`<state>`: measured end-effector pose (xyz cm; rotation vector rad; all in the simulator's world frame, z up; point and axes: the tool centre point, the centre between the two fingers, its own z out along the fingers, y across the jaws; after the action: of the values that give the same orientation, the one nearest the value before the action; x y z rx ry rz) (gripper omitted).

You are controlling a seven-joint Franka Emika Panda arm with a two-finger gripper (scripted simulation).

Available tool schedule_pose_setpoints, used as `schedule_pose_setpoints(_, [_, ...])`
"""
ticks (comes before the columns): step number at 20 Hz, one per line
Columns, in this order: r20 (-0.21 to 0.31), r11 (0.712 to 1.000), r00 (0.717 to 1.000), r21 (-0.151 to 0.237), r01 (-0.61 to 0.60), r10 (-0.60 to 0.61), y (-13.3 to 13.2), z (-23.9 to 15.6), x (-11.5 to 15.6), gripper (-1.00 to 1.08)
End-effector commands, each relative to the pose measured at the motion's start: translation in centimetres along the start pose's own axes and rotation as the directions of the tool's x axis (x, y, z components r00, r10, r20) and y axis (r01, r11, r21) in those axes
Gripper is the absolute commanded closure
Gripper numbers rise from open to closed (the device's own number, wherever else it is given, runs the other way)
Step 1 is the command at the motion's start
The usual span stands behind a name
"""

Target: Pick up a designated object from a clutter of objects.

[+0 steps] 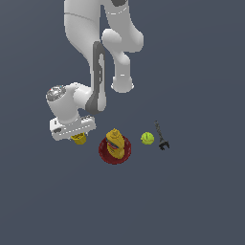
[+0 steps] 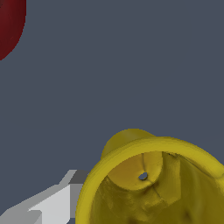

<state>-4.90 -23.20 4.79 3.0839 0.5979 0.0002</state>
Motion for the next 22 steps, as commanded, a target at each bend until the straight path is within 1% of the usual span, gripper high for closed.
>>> schedule_pose_setpoints(1, [-0.001, 1.000, 1.000, -0.001, 0.000, 0.000, -0.1, -0.3, 0.0, 1.08])
schedule_pose_setpoints(6, [-0.001, 1.000, 1.000, 0.000, 0.000, 0.000, -0.5, -1.7, -0.2, 1.08])
schedule_pose_setpoints(11, [-0.001, 1.000, 1.000, 0.000, 0.000, 0.000, -1.4, -4.1, -0.6, 1.08])
schedule_pose_setpoints(15, [-0.002, 1.000, 1.000, 0.000, 0.000, 0.000, -2.3, -6.8, -1.0, 1.08])
schedule_pose_setpoints(22, [-0.001, 1.000, 1.000, 0.000, 0.000, 0.000, -4.2, -12.6, -2.0, 1.08])
